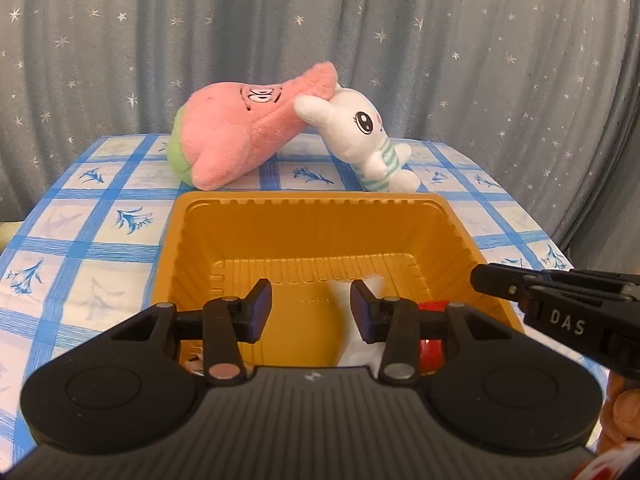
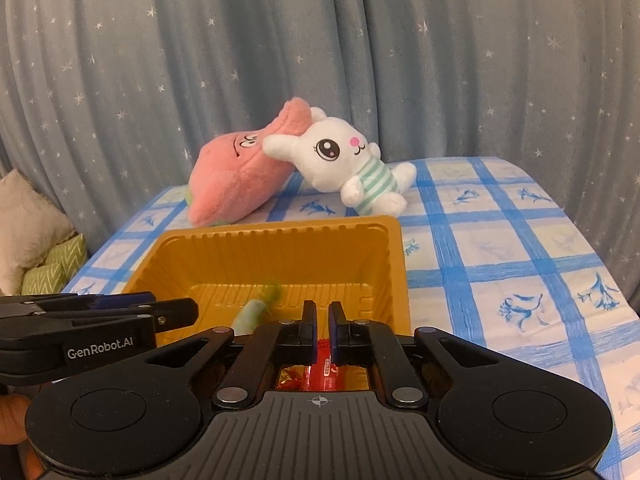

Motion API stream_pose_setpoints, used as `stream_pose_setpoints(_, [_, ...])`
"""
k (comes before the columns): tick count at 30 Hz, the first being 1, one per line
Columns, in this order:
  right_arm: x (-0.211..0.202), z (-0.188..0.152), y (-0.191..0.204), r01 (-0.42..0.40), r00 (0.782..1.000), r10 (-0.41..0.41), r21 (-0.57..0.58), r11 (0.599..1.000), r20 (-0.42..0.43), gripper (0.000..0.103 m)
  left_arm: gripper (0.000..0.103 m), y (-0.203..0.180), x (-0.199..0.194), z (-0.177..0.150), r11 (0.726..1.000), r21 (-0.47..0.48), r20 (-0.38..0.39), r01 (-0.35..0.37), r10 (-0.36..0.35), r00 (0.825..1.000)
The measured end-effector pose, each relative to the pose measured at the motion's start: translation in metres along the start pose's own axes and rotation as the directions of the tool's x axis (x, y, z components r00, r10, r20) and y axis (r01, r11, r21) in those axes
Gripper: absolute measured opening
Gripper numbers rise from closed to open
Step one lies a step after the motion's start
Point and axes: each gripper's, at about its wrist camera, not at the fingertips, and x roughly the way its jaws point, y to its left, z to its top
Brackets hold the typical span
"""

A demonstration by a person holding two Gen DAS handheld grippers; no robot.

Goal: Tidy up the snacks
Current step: 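Carry both packs over the orange tray and release them inside, then move both open tools back toward the remaining snacks on the table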

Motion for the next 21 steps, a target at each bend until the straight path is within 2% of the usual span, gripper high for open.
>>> stream_pose_setpoints(12, [-0.024, 0.002, 0.005, -0.024, 0.998, 0.026, -0.033, 0.999, 0.059, 0.009, 0.044, 0.013, -0.039, -0.006, 1.000, 0.002, 0.040, -0.017, 0.017, 0.999])
stream_pose_setpoints(14, [-0.030, -0.001, 0.006, -0.024, 0.998, 0.026, -0.037, 0.999, 0.063, 0.013, 0.045, 0.015, -0.049, -0.011, 1.000, 0.000, 0.048, -0.019, 0.019, 0.999])
stream_pose_setpoints(15, [-0.034, -0.002, 0.006, -0.026, 0.998, 0.028, -0.038, 0.999, 0.062, 0.023, 0.045, 0.016, -0.054, -0.013, 1.000, -0.002, 0.049, -0.020, 0.020, 0.999])
stream_pose_setpoints(16, [-0.037, -0.005, 0.007, -0.032, 0.998, 0.034, -0.040, 0.999, 0.059, 0.038, 0.045, 0.017, -0.059, -0.017, 1.000, -0.004, 0.048, -0.018, 0.018, 0.999])
stream_pose_setpoints(17, [-0.041, -0.008, 0.007, -0.038, 0.997, 0.040, -0.041, 0.998, 0.060, 0.044, 0.045, 0.018, -0.064, -0.020, 1.000, -0.006, 0.047, -0.017, 0.017, 0.999])
stream_pose_setpoints(18, [-0.045, -0.011, 0.008, -0.043, 0.997, 0.045, -0.042, 0.998, 0.061, 0.048, 0.046, 0.019, -0.070, -0.023, 1.000, -0.008, 0.047, -0.017, 0.018, 0.999])
stream_pose_setpoints(21, [-0.059, -0.019, 0.010, -0.051, 0.997, 0.054, -0.047, 0.998, 0.055, 0.049, 0.048, 0.020, -0.086, -0.034, 1.000, -0.008, 0.048, -0.018, 0.018, 0.999])
